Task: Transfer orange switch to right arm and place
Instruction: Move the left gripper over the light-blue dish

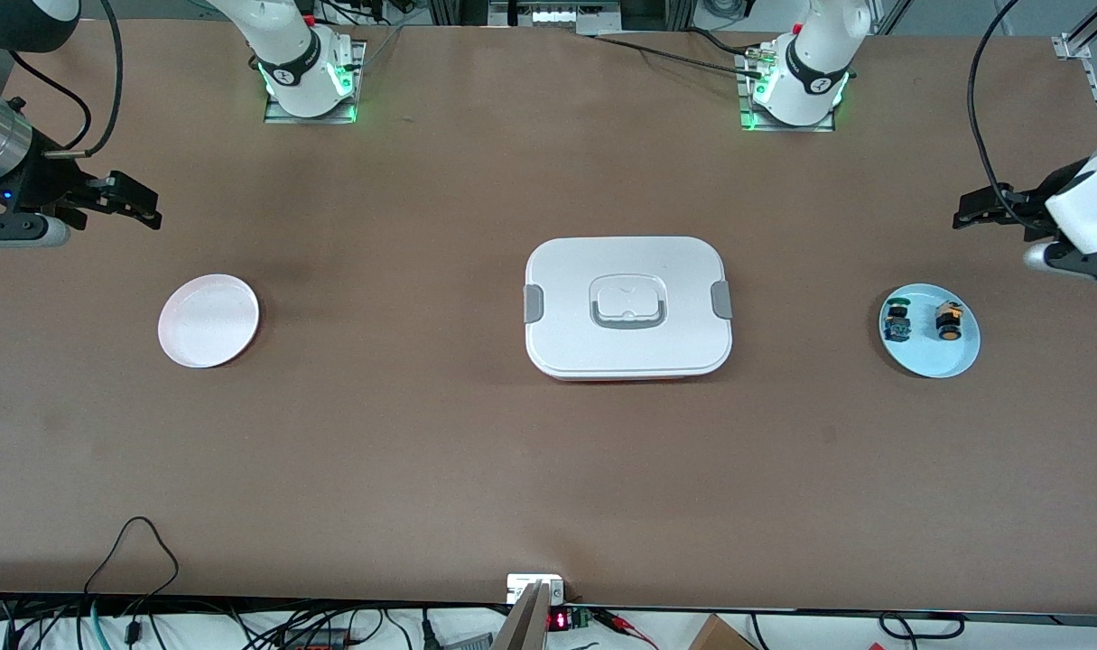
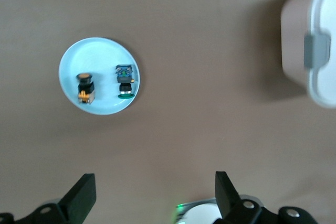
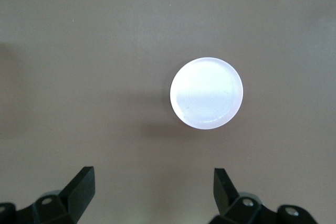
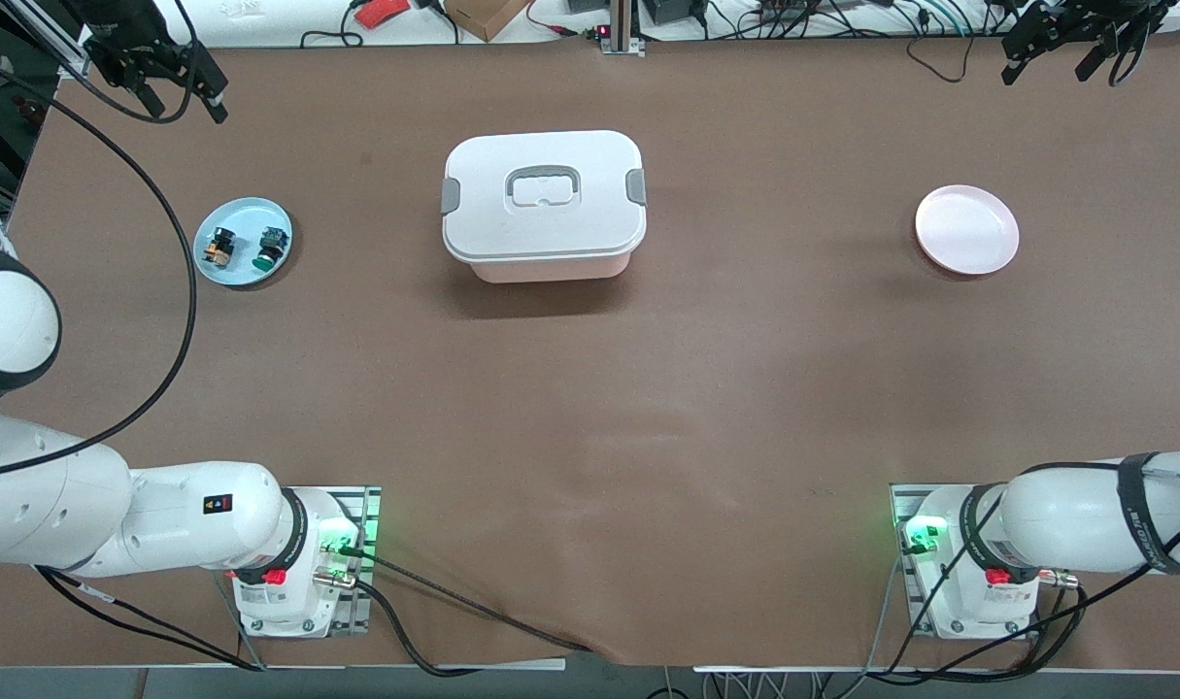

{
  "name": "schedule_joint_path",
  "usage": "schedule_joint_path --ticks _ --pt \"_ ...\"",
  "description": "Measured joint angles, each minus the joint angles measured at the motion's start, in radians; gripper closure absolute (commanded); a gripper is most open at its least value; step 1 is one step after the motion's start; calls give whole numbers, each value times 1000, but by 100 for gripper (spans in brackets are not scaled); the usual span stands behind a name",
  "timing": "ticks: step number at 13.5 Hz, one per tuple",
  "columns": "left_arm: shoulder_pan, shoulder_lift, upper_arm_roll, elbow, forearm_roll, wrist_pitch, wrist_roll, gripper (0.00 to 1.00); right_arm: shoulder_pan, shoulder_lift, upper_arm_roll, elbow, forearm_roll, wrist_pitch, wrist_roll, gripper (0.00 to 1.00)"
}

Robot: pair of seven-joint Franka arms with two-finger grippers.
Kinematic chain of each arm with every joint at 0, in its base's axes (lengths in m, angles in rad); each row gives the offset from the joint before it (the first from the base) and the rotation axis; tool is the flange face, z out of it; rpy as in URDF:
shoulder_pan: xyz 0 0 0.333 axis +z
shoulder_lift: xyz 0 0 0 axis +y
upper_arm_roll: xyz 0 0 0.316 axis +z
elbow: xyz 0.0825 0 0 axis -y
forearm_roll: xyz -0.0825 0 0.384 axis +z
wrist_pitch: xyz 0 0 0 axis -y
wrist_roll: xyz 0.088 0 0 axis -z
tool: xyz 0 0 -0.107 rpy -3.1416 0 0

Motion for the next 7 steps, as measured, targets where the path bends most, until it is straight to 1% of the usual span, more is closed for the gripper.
schedule_joint_path --ticks 3,7 --pt "29 69 2 2 86 20 311 1 -2 1 -1 0 0 -8 0 0" --pt "65 140 2 4 105 73 655 1 -3 2 -1 0 0 -10 0 0"
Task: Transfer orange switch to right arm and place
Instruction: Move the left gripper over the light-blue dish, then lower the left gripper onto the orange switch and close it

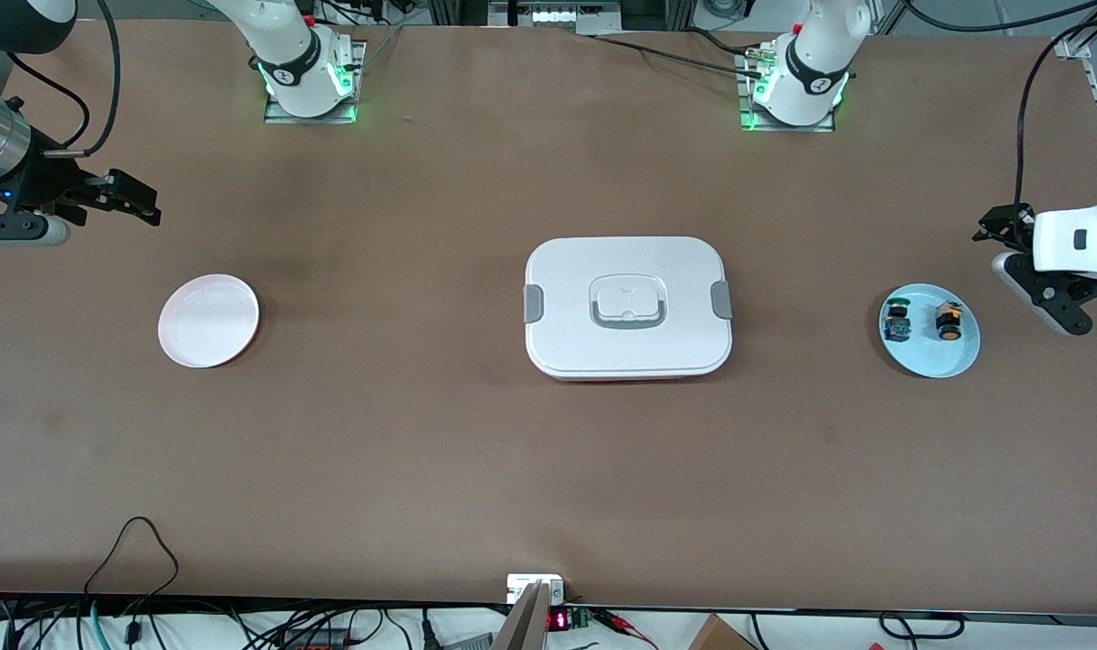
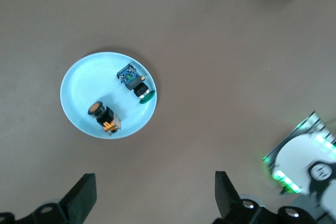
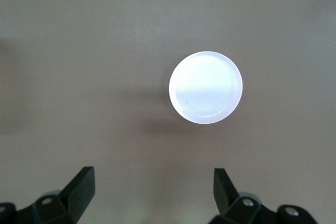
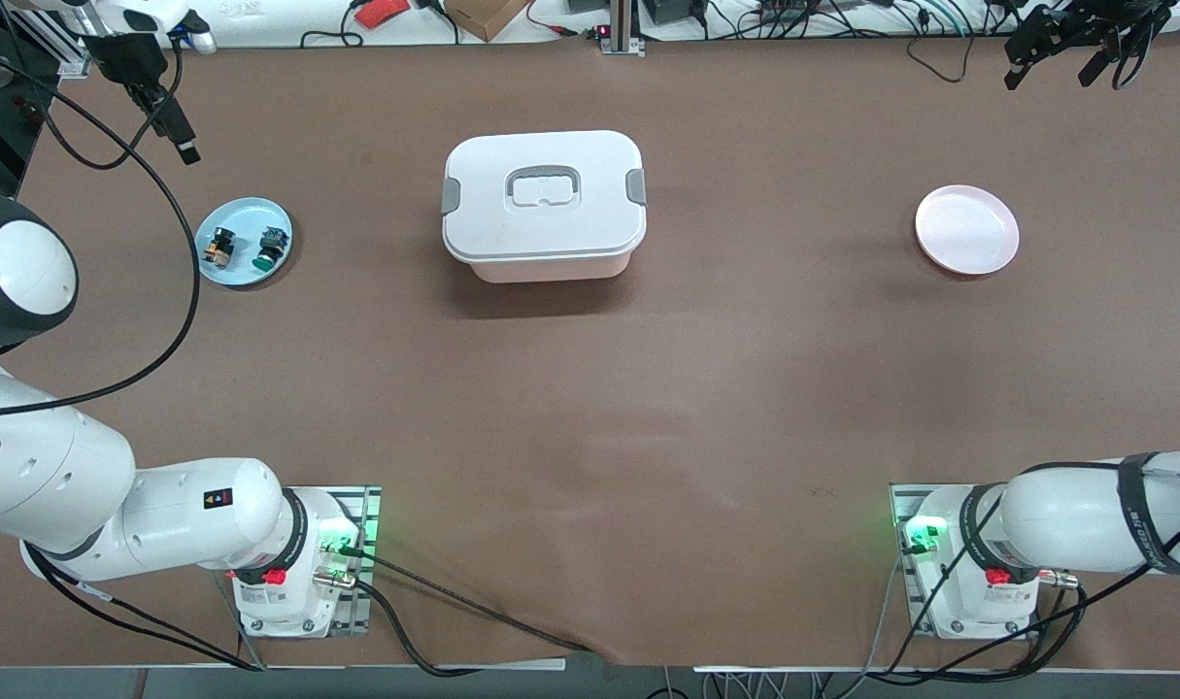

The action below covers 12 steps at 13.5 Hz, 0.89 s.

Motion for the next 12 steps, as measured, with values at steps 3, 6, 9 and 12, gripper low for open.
schedule_joint_path --ticks 3,6,9,12 --pt "42 42 2 -4 11 100 320 1 -1 3 0 1 0 0 0 0" --pt "99 78 2 -34 18 215 578 1 -4 6 0 1 0 -1 0 0" --pt "138 93 0 -77 18 280 684 1 -6 7 0 1 0 -2 0 0" --pt "143 94 -3 -138 16 356 741 1 -7 12 0 1 0 -3 0 0"
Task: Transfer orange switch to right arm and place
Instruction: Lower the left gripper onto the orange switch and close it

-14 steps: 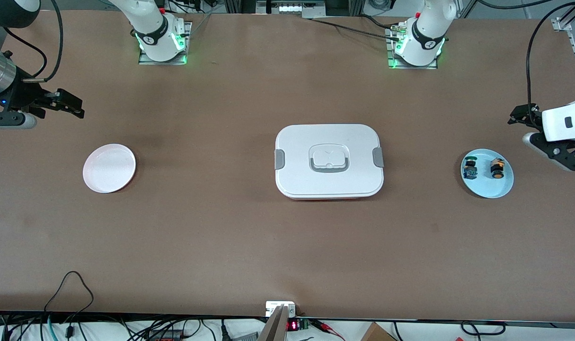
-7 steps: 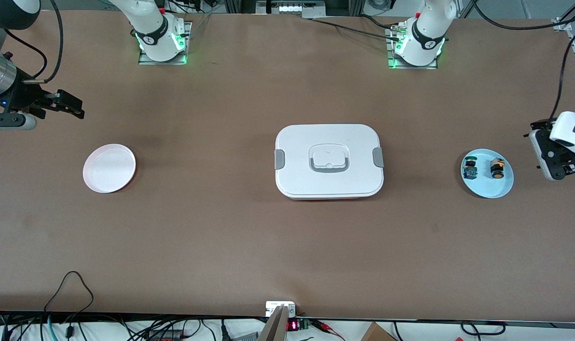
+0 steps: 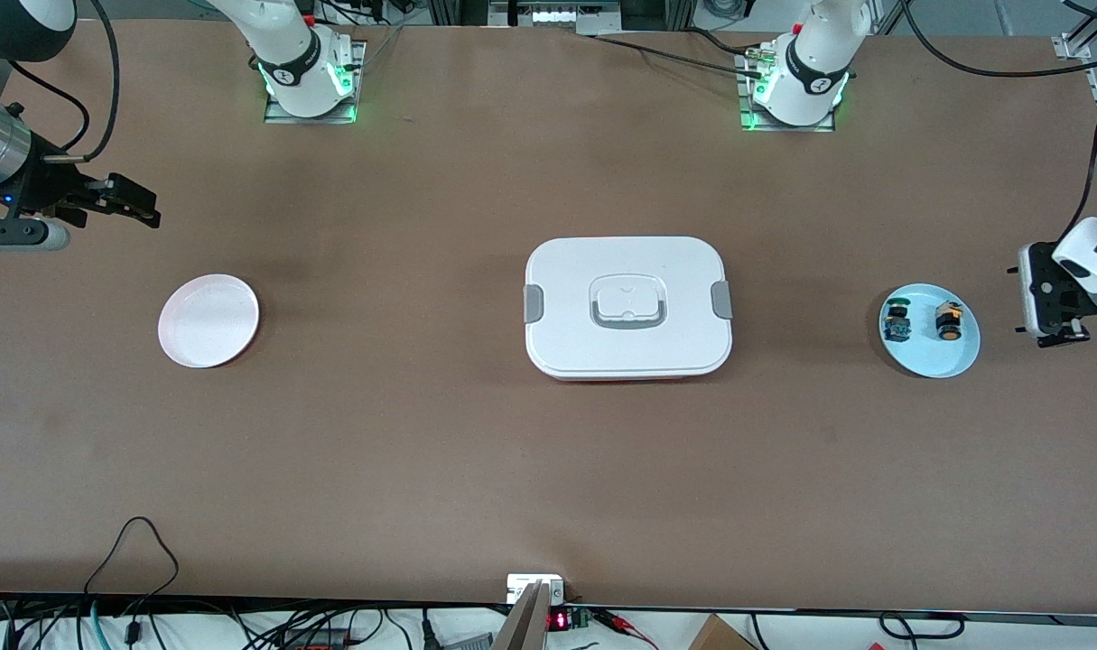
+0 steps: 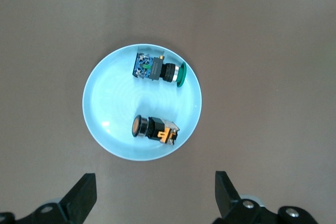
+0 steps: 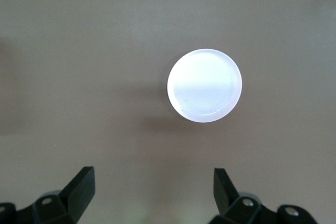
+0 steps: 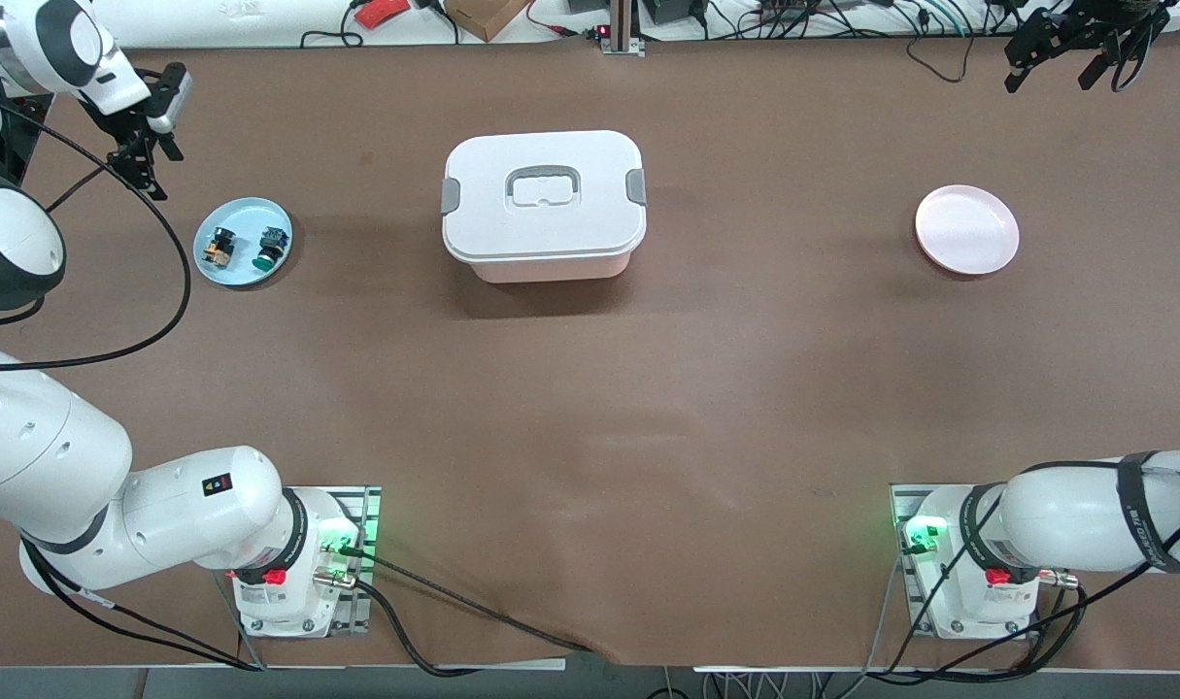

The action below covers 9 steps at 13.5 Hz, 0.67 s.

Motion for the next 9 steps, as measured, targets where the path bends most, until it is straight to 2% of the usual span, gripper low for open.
schedule_joint_path --ticks 6,9 --pt "27 5 -1 -118 -44 167 162 1 -1 6 0 1 0 0 0 0" --pt "60 41 -1 -143 -83 233 241 1 -1 6 0 3 0 0 0 0"
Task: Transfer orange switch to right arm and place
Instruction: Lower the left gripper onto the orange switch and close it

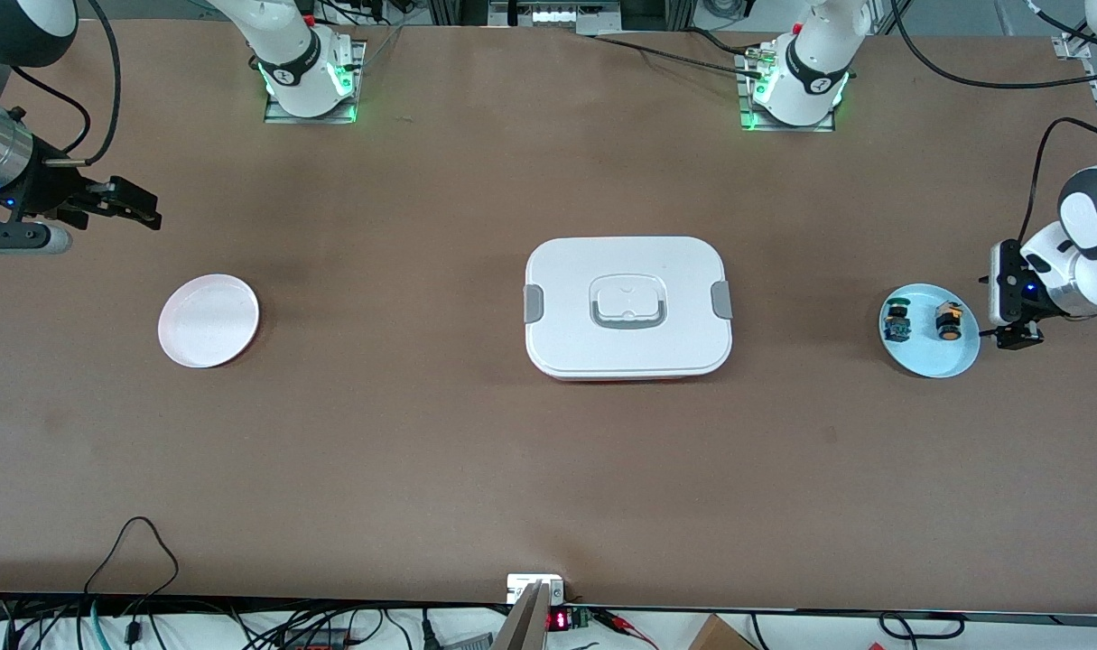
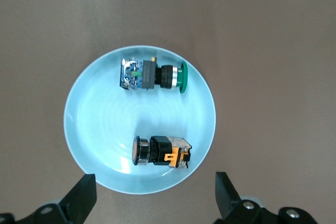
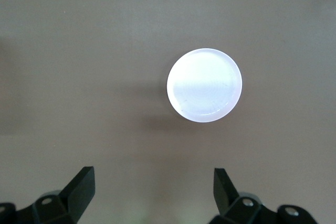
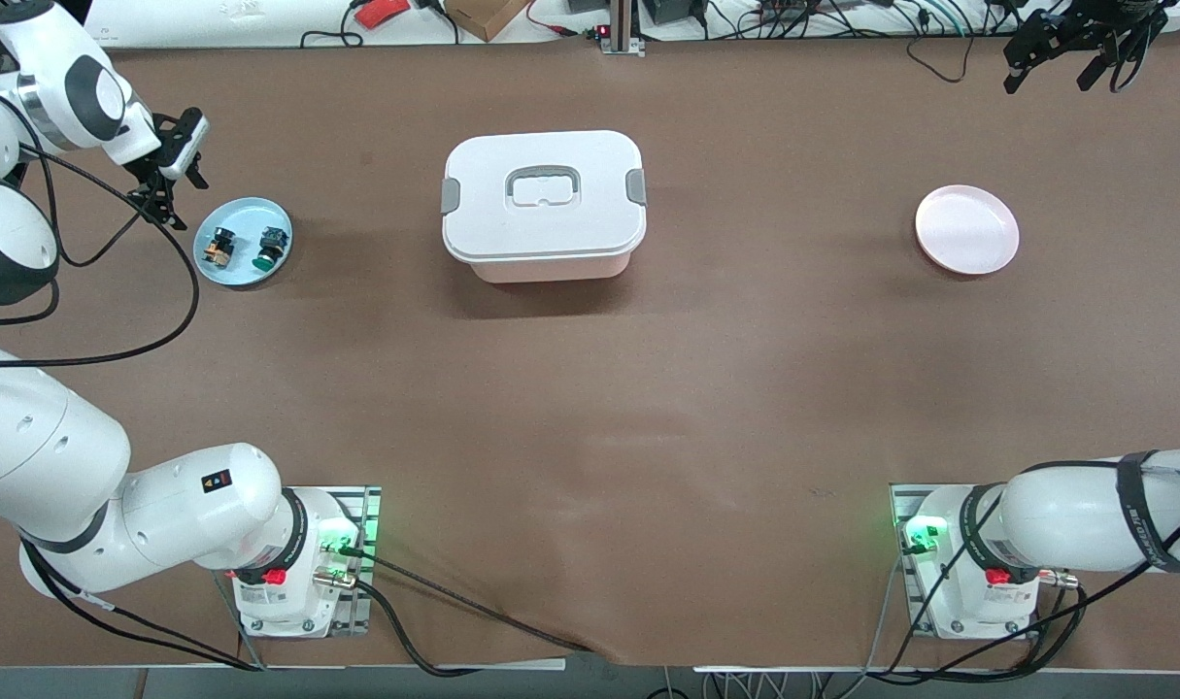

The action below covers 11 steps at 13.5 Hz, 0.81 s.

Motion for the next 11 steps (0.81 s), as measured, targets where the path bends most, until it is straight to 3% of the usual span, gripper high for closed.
schedule_joint_path --ticks 5,11 --pt "54 88 0 -3 -53 102 134 1 0 0 0 0 0 0 0 0" --pt "63 97 -9 -10 -111 128 221 1 0 0 0 0 0 0 0 0"
